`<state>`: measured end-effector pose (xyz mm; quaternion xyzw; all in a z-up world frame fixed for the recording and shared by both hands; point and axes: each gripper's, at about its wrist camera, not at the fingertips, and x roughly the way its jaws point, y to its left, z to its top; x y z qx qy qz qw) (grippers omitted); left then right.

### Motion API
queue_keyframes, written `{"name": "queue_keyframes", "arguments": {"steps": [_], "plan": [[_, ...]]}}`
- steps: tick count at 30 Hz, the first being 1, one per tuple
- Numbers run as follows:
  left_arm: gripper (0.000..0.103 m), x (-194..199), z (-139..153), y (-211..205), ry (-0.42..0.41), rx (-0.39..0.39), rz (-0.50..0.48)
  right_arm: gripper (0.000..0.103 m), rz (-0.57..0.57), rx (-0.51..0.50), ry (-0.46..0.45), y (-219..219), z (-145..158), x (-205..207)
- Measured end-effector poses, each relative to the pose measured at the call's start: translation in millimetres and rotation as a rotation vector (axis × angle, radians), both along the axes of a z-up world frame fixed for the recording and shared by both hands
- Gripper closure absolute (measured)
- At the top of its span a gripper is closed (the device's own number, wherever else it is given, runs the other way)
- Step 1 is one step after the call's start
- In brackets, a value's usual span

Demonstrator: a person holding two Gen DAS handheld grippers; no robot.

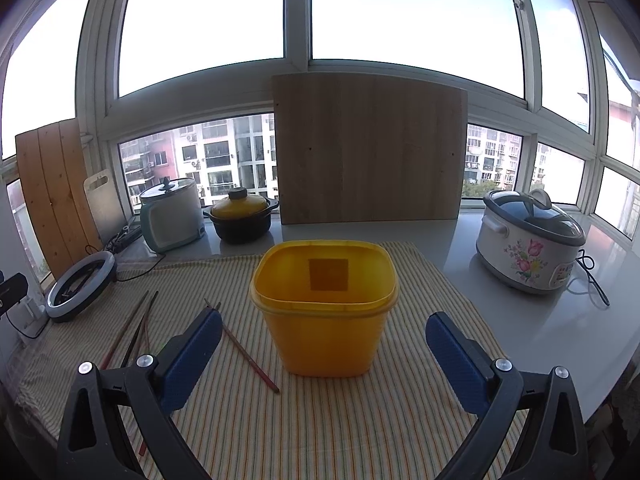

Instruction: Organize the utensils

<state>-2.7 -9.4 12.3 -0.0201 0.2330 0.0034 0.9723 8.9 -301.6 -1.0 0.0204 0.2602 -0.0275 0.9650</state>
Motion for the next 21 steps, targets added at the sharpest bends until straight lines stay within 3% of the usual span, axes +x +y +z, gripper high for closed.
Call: {"name": "queue_keyframes", "arguments": {"steps": [21], "plan": [[0.000,1.5,-7.7,-4.1,0.015,-0.002,0.005,0.000,0.031,-0.010,0.023,9.4,-8.2,4.4]]}}
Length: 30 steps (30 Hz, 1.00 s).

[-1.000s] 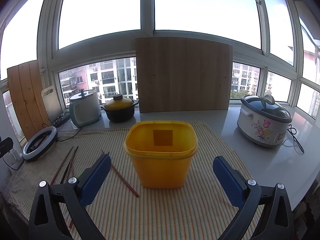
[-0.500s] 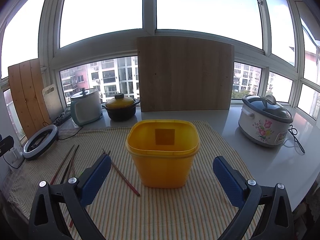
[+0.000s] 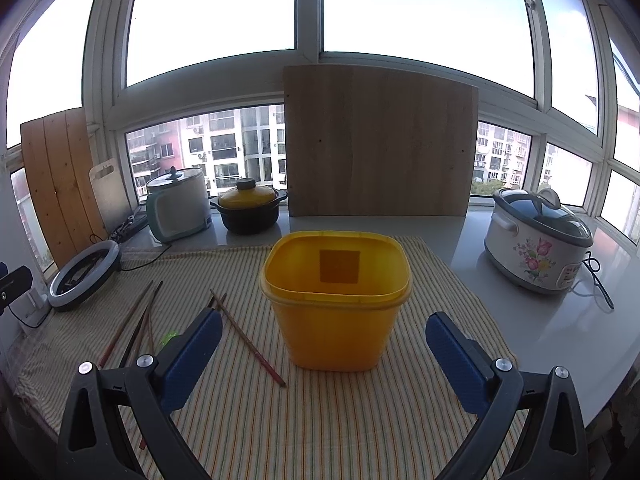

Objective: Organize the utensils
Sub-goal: 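Lower the left tool over the chopsticks and close on a wooden chopstick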

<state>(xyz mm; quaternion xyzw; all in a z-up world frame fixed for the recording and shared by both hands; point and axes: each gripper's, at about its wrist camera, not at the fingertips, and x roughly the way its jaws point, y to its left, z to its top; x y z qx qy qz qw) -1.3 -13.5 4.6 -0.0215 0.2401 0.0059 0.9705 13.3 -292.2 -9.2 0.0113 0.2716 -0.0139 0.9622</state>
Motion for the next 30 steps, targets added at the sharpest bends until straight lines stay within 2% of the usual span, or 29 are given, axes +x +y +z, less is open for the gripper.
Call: {"name": "queue_keyframes", "arguments": {"steps": [8,14,19,21,24,30], "plan": [[0.000,7.5,-10.5,21.0,0.029,-0.011,0.021,0.000,0.111,-0.007,-0.018,14.6,-3.0,3.5],[0.000,19.3,-26.2,38.5,0.082,0.005,0.032,0.001,0.245,-0.045,0.026,43.6,-8.0,16.3],[0.000,27.4,-41.7,53.5,0.120,-0.010,0.040,0.013,0.395,-0.103,0.088,78.6,-20.6,32.3],[0.000,30.6,-48.2,58.7,0.135,-0.016,0.037,0.021,0.441,-0.116,0.126,89.9,-27.7,41.4],[0.008,36.4,-58.3,65.1,0.166,-0.043,0.013,0.029,0.497,-0.097,0.210,100.1,-39.6,60.3],[0.033,56.0,-77.1,76.1,0.239,-0.111,-0.040,0.046,0.580,-0.082,0.394,114.9,-62.7,106.0]]}}
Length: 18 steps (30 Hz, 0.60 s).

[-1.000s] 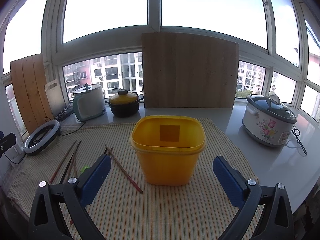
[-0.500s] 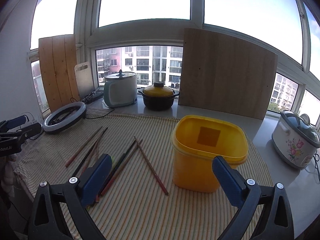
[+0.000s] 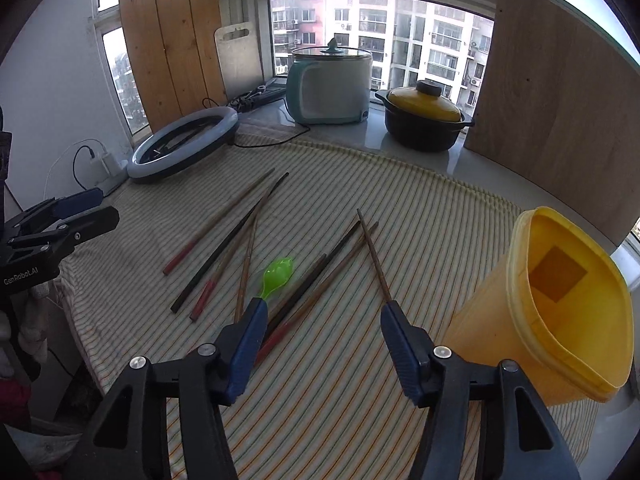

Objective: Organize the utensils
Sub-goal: 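Lower the left tool over the chopsticks and close on a wooden chopstick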

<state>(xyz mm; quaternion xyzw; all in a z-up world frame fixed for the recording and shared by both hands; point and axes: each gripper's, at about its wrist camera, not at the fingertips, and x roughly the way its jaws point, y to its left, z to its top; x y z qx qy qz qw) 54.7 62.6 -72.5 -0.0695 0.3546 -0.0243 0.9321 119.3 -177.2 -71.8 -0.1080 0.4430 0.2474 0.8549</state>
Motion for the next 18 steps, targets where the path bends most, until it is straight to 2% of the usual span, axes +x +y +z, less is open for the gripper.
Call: {"name": "queue_keyframes", "arguments": {"steps": [2,3,8,13,18], "plan": [[0.044,7.9,-5.0,2.2,0.026,-0.019,-0.016,0.055,-0.013,-0.021,0.051,0.6,-7.8,18.1],[0.046,12.5,-7.6,2.5,0.041,-0.032,-0.028,0.061,-0.020,-0.037,0.075,1.2,-10.9,27.2],[0.059,33.3,-23.9,6.6,0.109,-0.093,-0.059,0.069,-0.009,-0.128,0.145,11.0,-28.0,58.9],[0.071,56.1,-37.8,10.2,0.165,-0.105,-0.082,0.073,-0.015,-0.195,0.200,20.7,-48.9,82.6],[0.074,81.7,-51.3,17.8,0.224,-0.125,-0.090,0.074,-0.031,-0.242,0.205,28.3,-60.8,92.1]]}}
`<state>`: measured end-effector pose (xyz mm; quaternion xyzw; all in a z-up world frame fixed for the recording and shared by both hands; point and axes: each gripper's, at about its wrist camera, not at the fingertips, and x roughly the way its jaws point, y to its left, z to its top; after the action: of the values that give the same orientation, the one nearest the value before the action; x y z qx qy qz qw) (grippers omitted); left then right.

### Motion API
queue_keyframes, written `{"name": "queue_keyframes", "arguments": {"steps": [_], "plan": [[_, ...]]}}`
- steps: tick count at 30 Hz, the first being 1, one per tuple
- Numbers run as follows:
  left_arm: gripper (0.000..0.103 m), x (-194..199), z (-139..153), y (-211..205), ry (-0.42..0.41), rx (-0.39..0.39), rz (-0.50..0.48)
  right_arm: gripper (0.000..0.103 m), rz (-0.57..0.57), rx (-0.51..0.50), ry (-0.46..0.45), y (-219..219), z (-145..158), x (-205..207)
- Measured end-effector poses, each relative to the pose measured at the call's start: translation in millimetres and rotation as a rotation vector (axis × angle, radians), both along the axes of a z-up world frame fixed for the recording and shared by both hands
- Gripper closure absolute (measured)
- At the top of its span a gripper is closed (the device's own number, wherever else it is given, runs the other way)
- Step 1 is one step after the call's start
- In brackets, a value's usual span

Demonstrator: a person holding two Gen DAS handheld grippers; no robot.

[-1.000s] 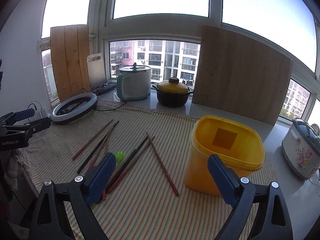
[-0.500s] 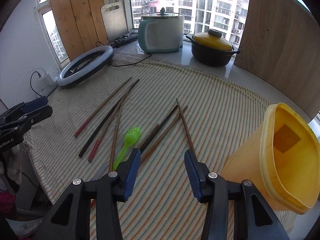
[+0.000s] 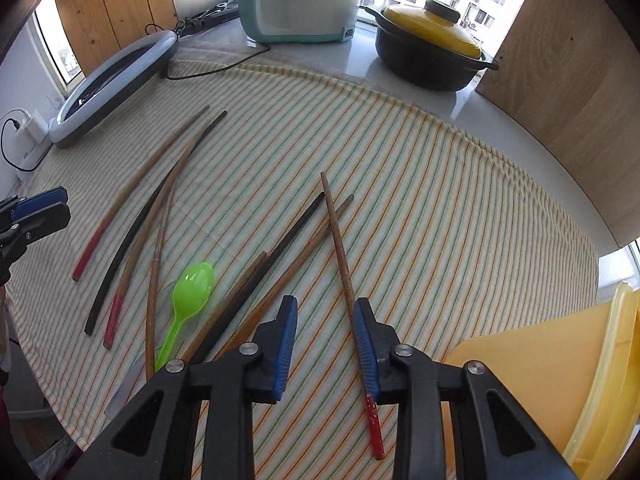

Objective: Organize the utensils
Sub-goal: 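Lower the left tool over the chopsticks and close on a wooden chopstick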

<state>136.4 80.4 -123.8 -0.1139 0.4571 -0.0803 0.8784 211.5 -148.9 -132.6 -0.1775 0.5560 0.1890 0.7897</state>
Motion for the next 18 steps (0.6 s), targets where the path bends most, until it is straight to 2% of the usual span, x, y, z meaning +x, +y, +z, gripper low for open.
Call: {"name": "queue_keyframes", "arguments": {"steps": [2,5,10,18], "plan": [[0.080,10.1,-5.0,1.0,0.024,0.004,-0.009,0.076,-0.004,-0.010,0.005,1.7,-3.5,2.1],[0.080,24.1,-12.4,-0.3,0.051,0.025,-0.012,0.078,-0.018,-0.024,0.011,2.8,-7.1,9.1],[0.083,43.4,-22.7,-3.5,0.092,0.015,-0.037,0.079,-0.037,-0.054,0.018,4.0,-11.2,16.8],[0.083,60.1,-27.2,-6.6,0.116,0.040,-0.042,0.081,-0.038,-0.088,0.030,15.0,-18.3,22.9]]}}
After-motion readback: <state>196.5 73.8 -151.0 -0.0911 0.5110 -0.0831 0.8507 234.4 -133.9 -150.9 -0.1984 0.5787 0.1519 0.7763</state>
